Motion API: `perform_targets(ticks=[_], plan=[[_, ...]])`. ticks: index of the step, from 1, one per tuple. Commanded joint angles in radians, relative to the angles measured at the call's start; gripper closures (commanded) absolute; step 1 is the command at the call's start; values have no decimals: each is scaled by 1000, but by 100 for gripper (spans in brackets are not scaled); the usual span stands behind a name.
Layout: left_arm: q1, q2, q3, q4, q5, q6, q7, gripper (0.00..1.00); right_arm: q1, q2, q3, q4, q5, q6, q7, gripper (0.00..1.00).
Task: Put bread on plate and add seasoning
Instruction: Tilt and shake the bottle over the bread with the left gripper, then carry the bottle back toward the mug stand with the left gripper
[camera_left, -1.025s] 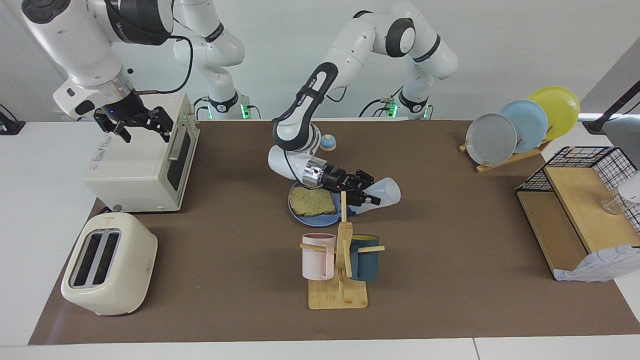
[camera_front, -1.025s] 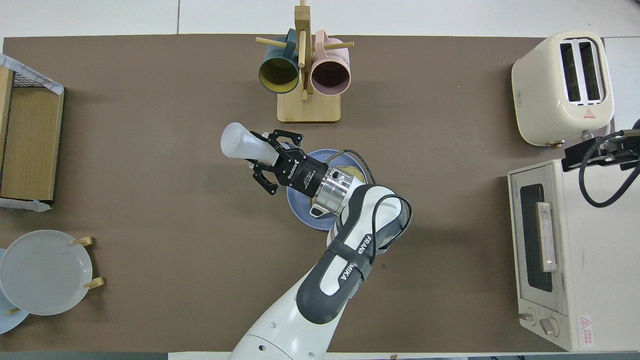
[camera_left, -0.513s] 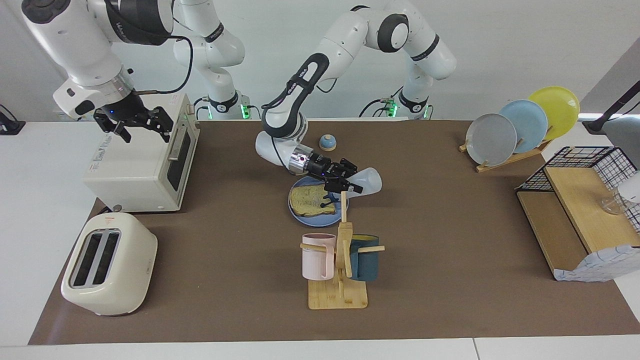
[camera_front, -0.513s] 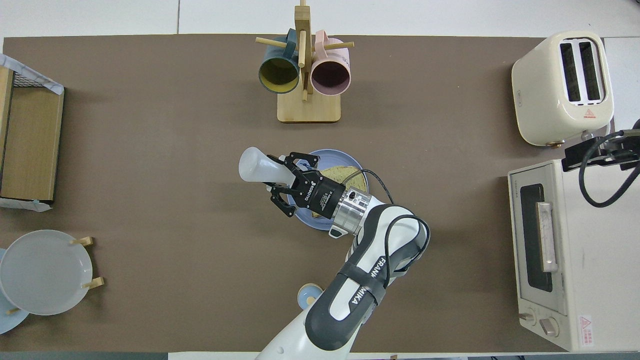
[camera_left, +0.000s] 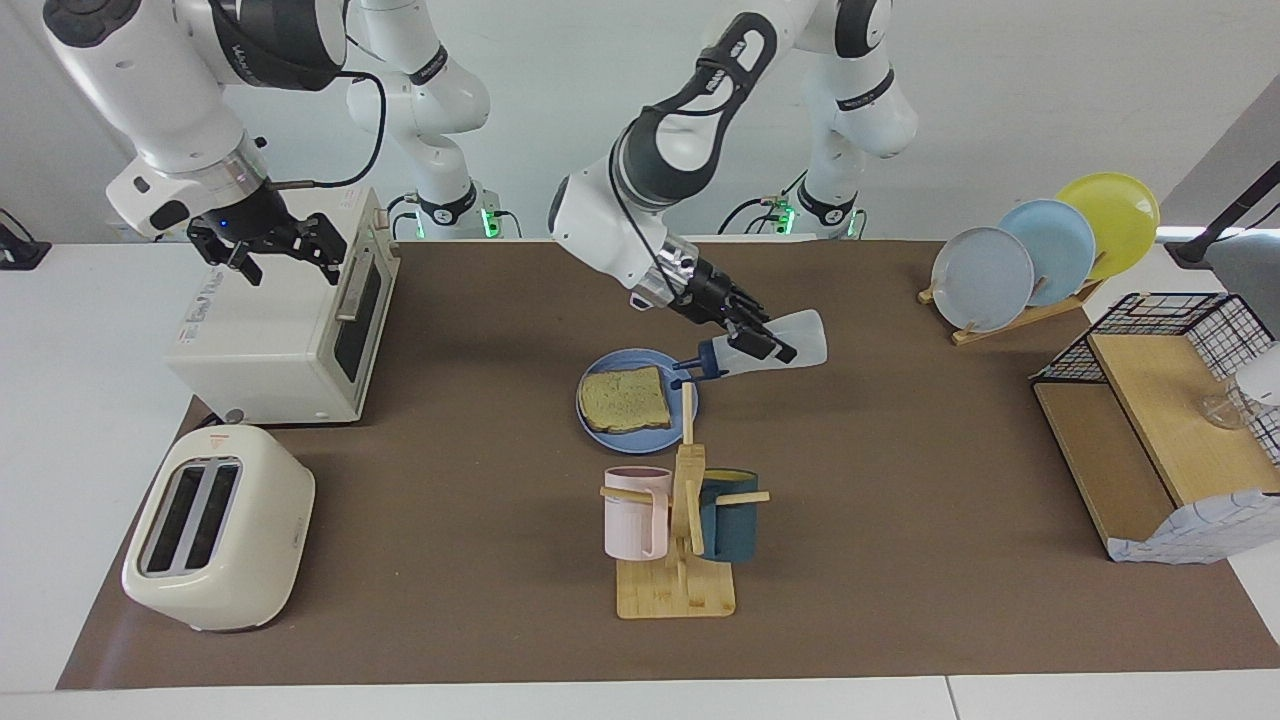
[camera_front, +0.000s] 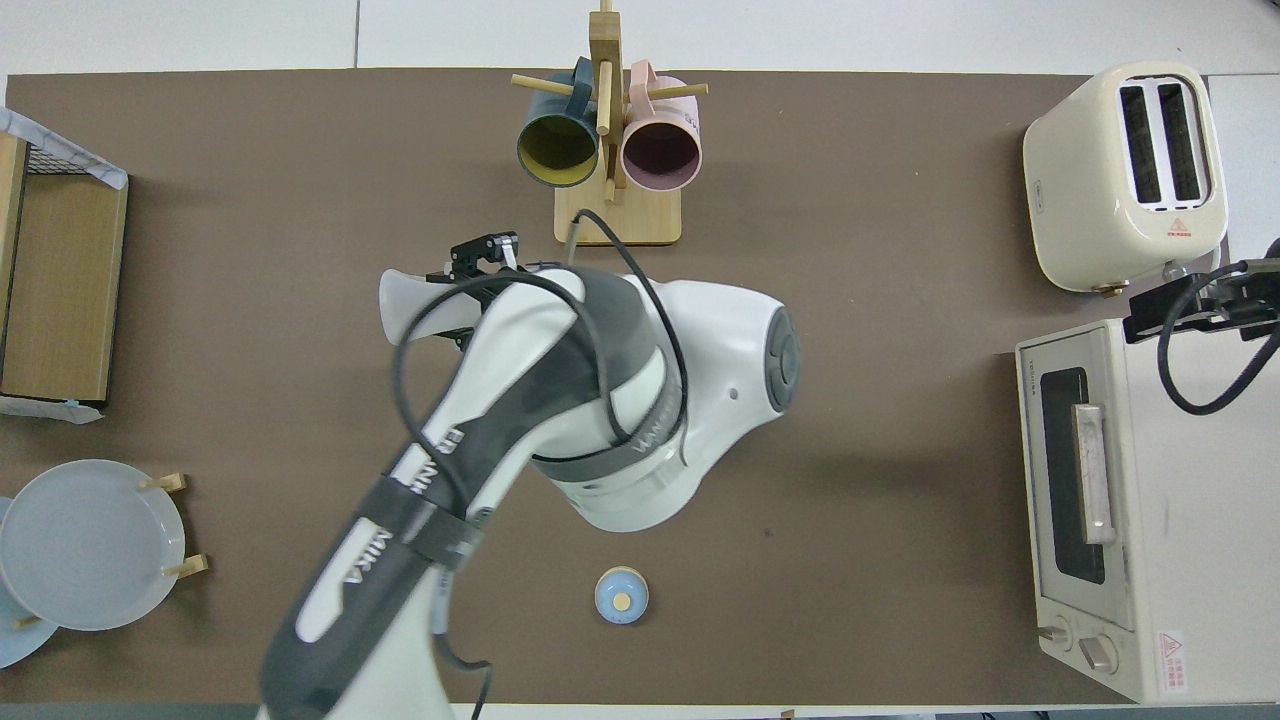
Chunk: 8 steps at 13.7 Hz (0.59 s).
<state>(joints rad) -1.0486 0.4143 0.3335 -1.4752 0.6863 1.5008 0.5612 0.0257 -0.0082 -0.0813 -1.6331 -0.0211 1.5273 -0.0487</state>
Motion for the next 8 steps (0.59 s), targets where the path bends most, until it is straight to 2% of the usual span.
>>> perform_targets(ticks=[1, 3, 5, 8], plan=[[128, -155, -16, -98, -181, 157, -122, 100, 3, -19, -11, -21, 18, -1, -28, 0], [200, -207, -14, -175, -316, 321, -177, 100, 3, -19, -11, -21, 18, -1, -28, 0], [261, -244, -14, -304, -398, 537, -283, 100, 3, -19, -11, -21, 17, -1, -28, 0], [334, -272, -16, -460, -452, 897, -482, 100, 3, -19, -11, -21, 18, -1, -28, 0]])
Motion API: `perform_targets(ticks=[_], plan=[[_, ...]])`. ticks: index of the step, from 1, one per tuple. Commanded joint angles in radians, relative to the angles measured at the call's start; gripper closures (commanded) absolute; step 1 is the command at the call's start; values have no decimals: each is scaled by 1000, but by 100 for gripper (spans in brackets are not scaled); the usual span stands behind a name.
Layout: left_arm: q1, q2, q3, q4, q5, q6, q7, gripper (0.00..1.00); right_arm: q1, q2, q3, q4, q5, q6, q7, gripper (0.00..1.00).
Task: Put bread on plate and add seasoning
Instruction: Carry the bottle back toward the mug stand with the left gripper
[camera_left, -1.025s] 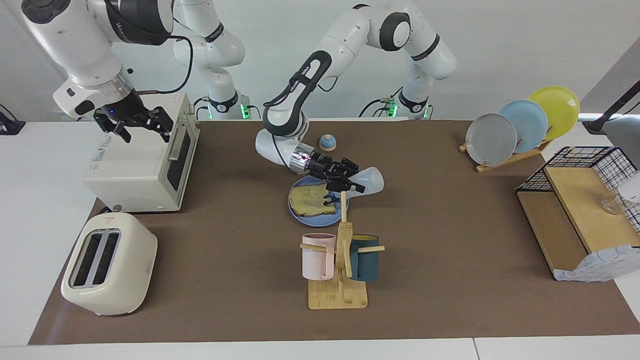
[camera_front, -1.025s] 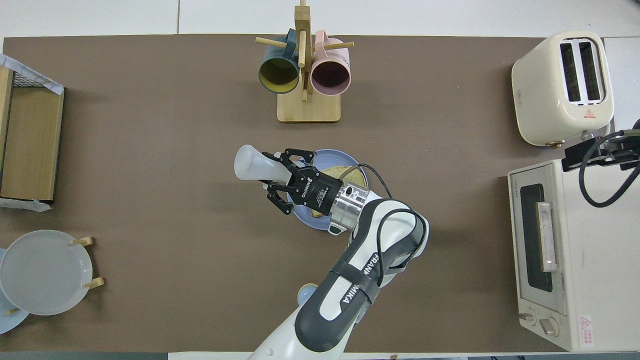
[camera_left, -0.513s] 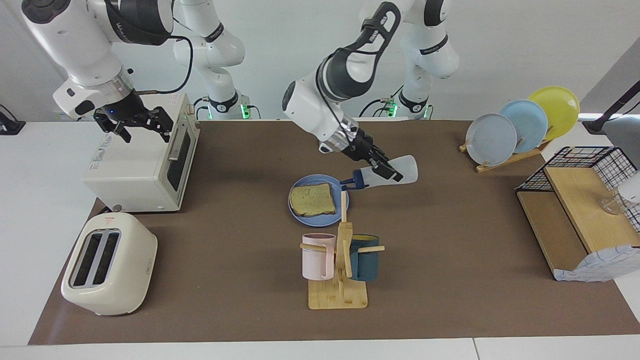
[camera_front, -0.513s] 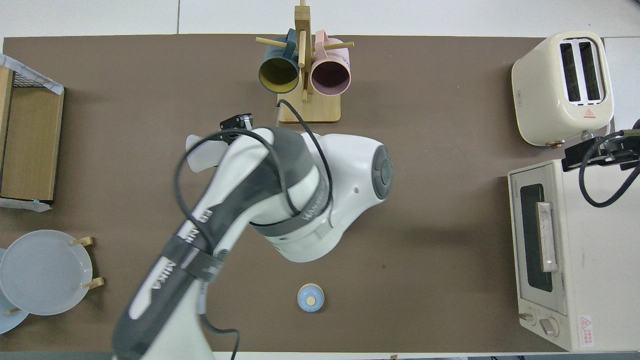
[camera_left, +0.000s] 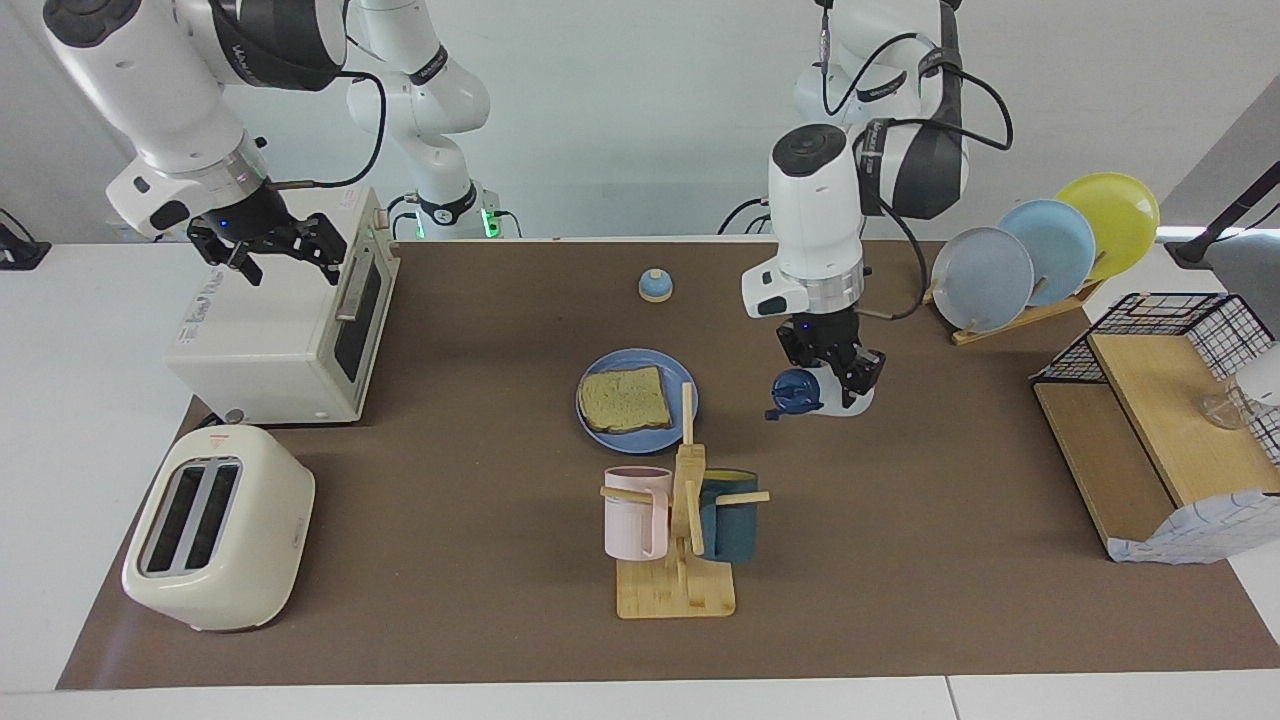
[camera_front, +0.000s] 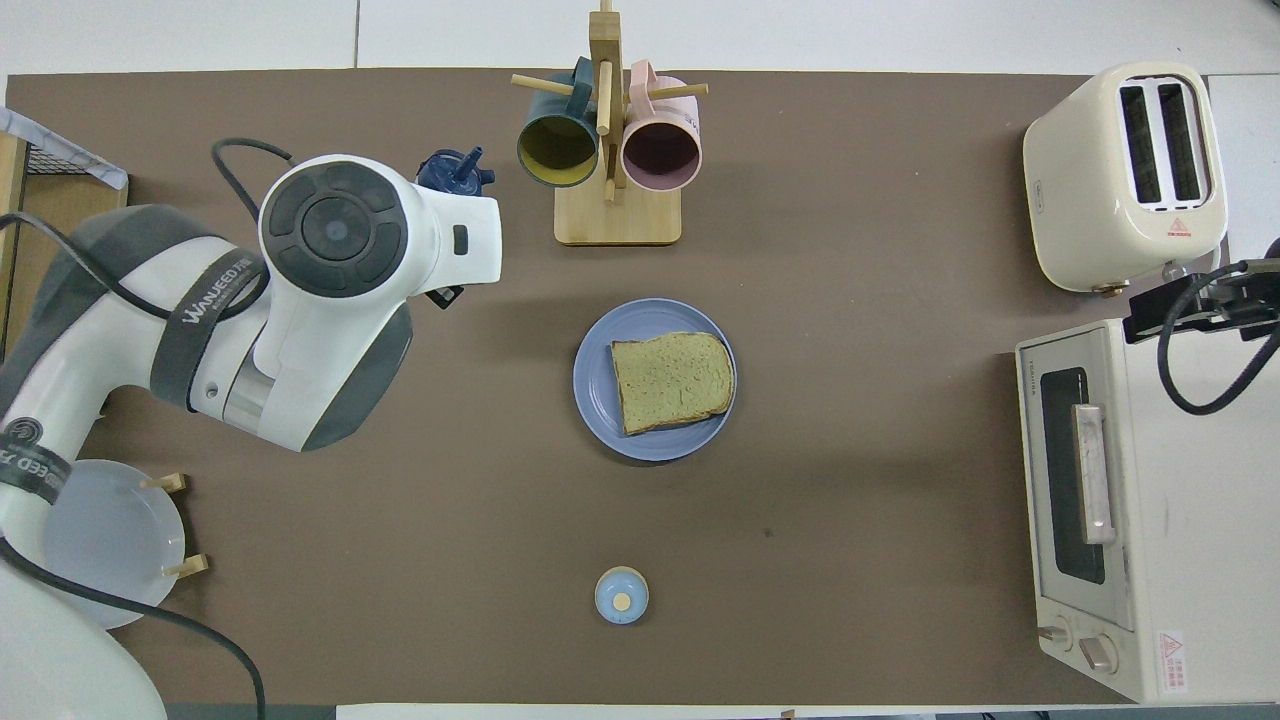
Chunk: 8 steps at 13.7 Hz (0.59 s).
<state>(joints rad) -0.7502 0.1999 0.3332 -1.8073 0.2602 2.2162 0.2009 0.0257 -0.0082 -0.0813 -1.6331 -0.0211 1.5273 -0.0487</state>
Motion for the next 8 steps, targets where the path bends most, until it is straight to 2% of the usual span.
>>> perform_targets(ticks=[1, 3, 5, 8], plan=[[55, -62, -16, -174, -39, 303, -188, 100, 3, -18, -11, -21, 18, -1, -28, 0], [106, -54, -16, -243, -45, 529, -303, 100, 3, -18, -11, -21, 18, -1, -28, 0], [135, -16, -16, -299, -45, 740, -408, 100, 3, -18, -11, -21, 18, -1, -28, 0], [160, 122, -14, -285, -45, 981, -511, 100, 3, -18, -11, -21, 18, -1, -28, 0]])
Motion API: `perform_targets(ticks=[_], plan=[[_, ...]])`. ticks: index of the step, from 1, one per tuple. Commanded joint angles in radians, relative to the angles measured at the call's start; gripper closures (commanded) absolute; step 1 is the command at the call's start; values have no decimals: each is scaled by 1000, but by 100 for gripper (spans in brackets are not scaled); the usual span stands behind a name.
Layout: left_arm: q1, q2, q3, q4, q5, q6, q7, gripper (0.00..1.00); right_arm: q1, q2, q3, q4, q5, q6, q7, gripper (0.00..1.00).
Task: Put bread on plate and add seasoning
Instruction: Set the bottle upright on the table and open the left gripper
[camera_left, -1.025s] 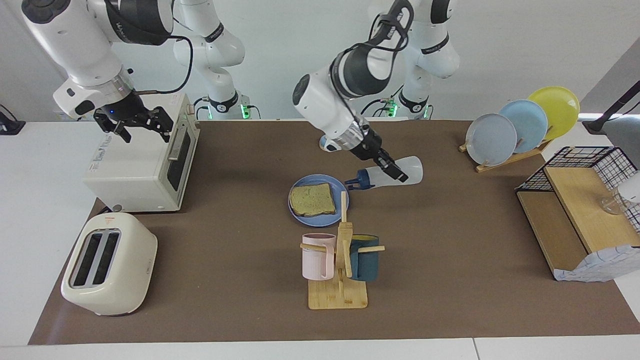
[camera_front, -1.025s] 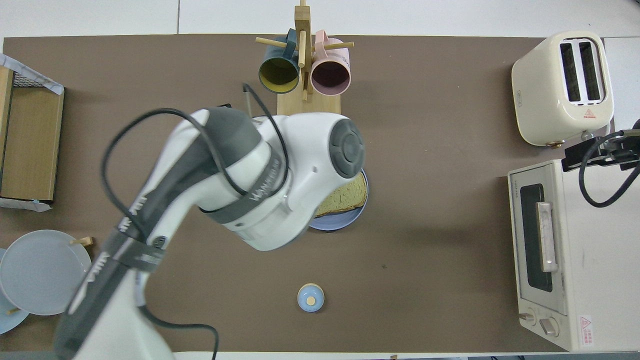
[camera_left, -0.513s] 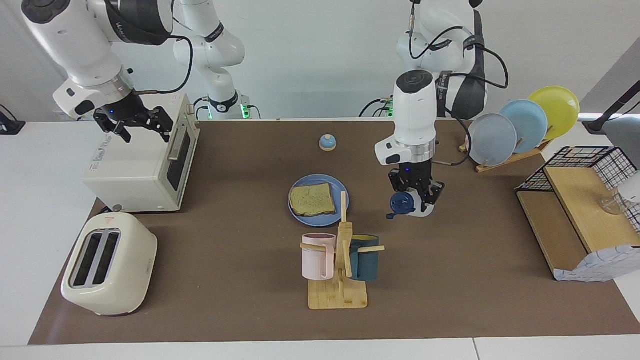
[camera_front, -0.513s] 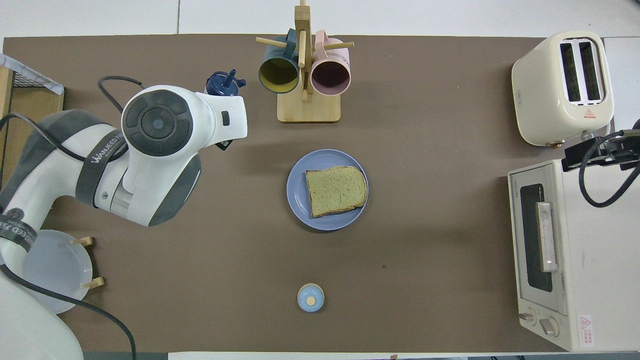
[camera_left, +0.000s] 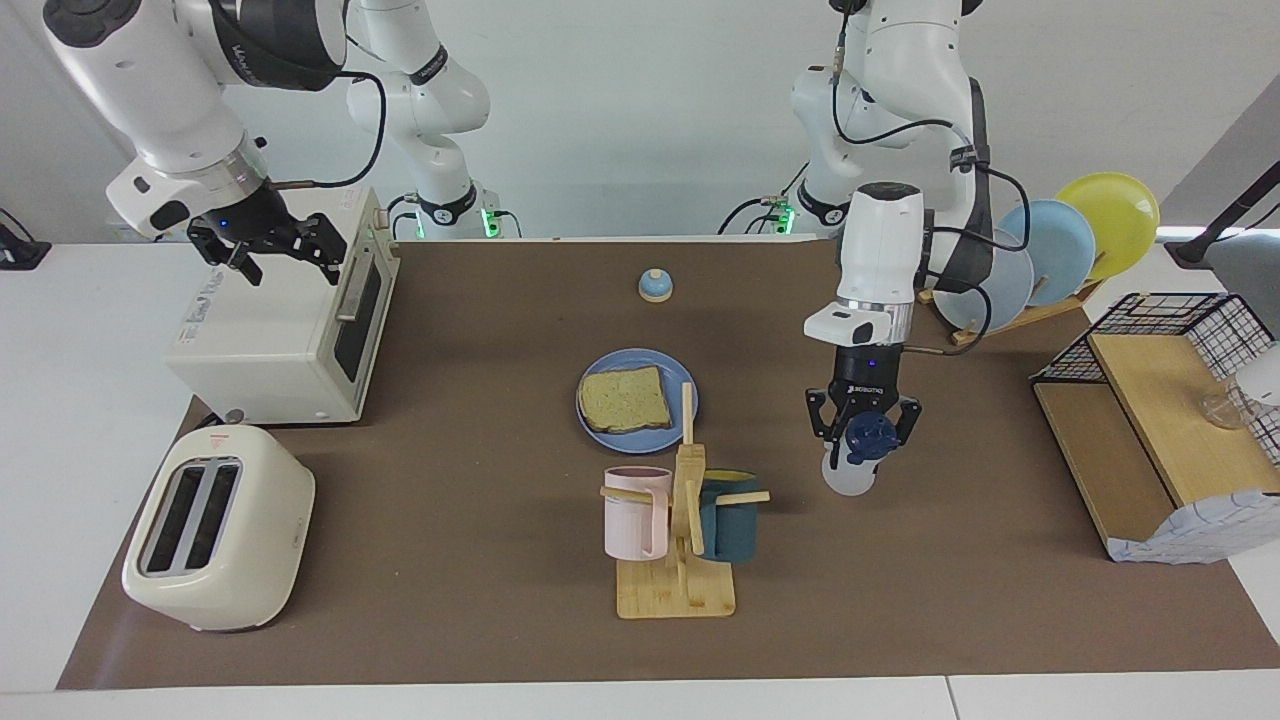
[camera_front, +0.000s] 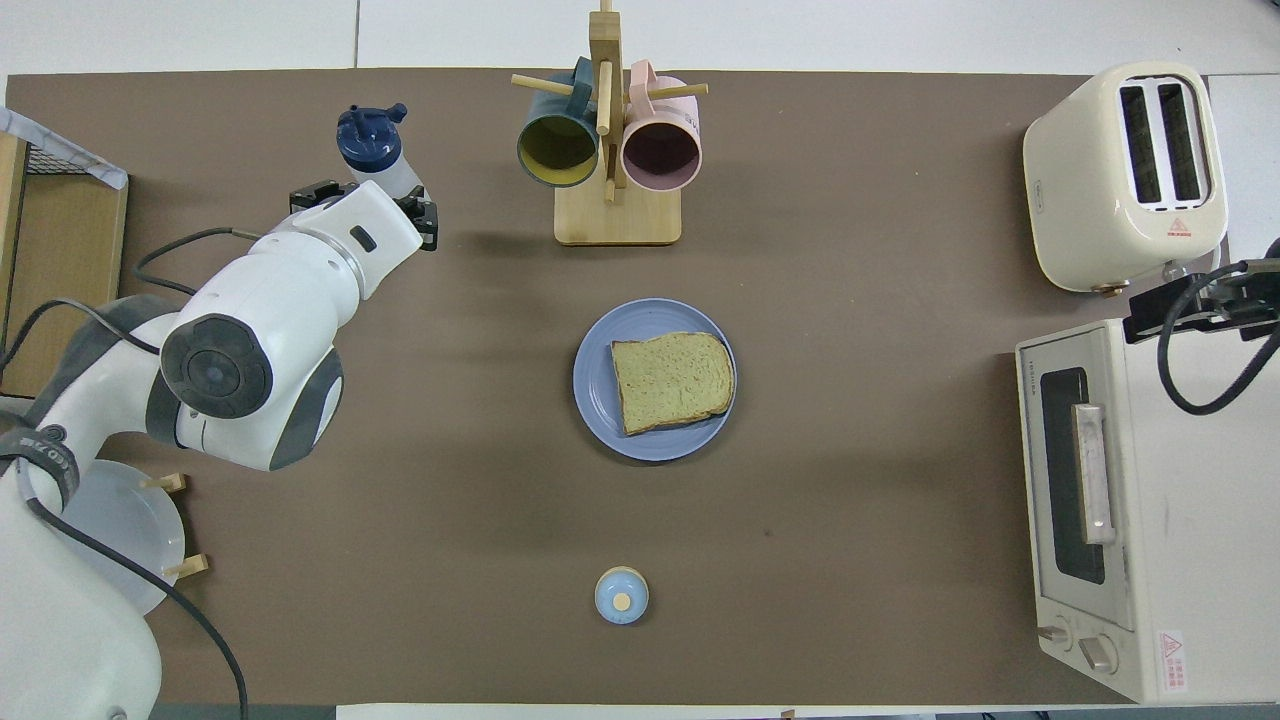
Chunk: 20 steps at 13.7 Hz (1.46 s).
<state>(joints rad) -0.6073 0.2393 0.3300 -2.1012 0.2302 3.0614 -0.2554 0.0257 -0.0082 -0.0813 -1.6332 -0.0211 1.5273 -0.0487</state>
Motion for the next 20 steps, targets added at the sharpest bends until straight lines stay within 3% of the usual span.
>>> perform_targets(ticks=[1, 6, 13, 14, 17, 19, 20], plan=[[26, 125, -11, 12, -17, 208, -56, 100, 3, -18, -11, -20, 18, -1, -28, 0], [67, 305, -5, 73, -51, 440, -54, 100, 3, -18, -11, -20, 18, -1, -28, 0], [84, 362, 0, 105, -40, 442, -39, 100, 3, -19, -11, -20, 18, -1, -28, 0], [89, 362, 0, 102, -40, 442, -39, 90, 3, -18, -11, -20, 18, -1, -28, 0], [89, 362, 0, 96, -38, 439, -39, 44, 3, -19, -11, -20, 18, -1, -28, 0], [101, 362, 0, 93, -38, 439, -38, 0, 3, -19, -11, -20, 18, -1, -28, 0], [103, 361, 0, 92, -38, 438, -38, 0, 3, -18, -11, -20, 18, -1, -28, 0]])
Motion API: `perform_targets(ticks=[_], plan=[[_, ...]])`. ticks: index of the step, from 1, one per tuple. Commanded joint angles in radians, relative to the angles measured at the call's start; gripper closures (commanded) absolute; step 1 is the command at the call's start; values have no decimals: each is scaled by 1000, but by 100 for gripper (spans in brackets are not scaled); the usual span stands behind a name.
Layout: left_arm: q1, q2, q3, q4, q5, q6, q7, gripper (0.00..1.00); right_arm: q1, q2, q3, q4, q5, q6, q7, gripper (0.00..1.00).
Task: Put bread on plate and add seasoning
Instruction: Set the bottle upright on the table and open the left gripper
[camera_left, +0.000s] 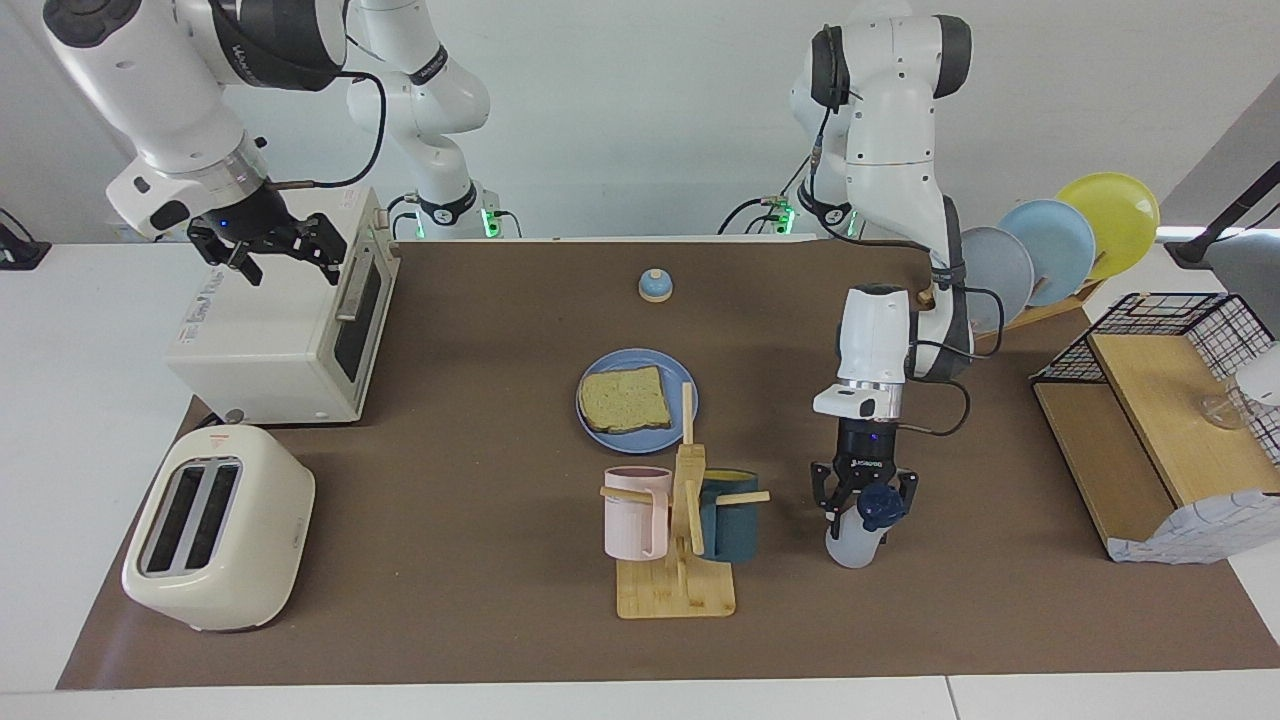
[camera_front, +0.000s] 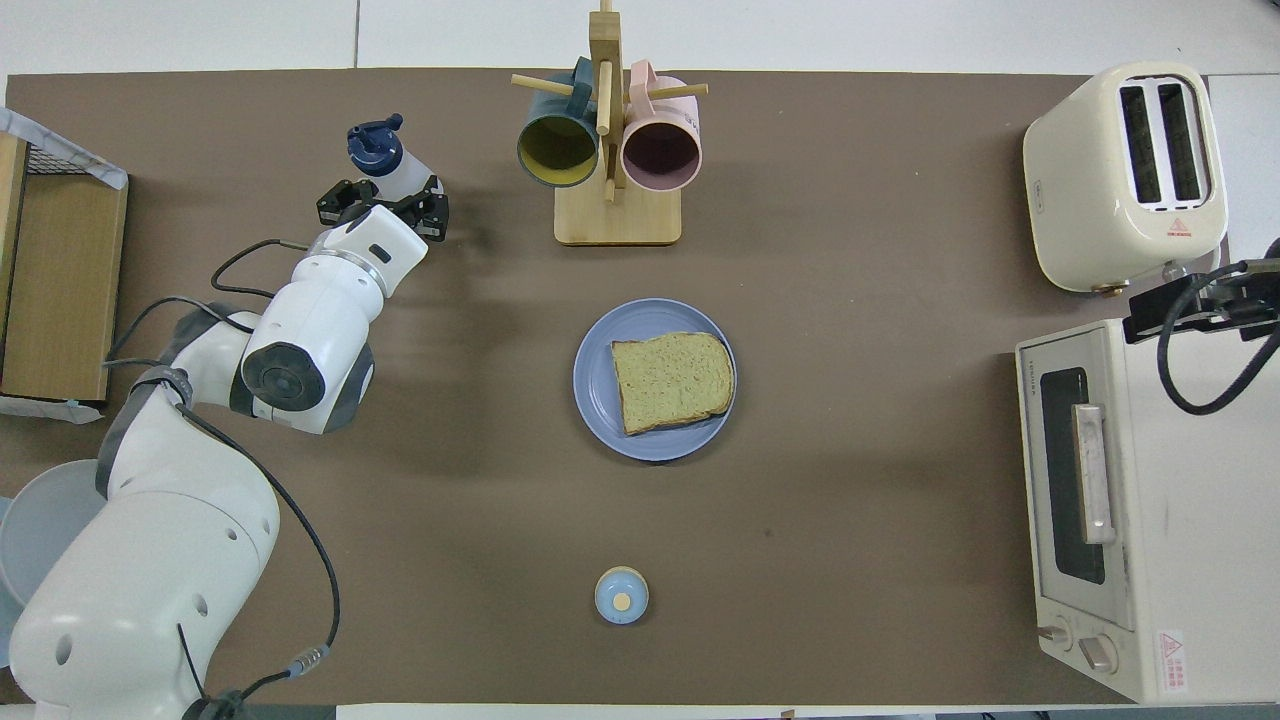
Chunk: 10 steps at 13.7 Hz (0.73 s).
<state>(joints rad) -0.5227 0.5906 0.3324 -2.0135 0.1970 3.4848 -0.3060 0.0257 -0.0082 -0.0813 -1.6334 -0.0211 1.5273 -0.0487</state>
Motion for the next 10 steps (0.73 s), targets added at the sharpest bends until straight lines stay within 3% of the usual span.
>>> perform_targets(ticks=[1, 4, 7, 10], plan=[[18, 9, -4, 4, -5, 16, 12, 0, 3, -19, -11, -20, 18, -1, -28, 0], [17, -6, -4, -33, -5, 17, -1, 0, 3, -18, -11, -20, 18, -1, -28, 0], [6, -165, -4, -205, -4, 4, 4, 0, 3, -18, -11, -20, 18, -1, -28, 0], [-86, -323, -4, -309, -4, -172, 2, 0, 3, -19, -11, -20, 18, -1, -28, 0]])
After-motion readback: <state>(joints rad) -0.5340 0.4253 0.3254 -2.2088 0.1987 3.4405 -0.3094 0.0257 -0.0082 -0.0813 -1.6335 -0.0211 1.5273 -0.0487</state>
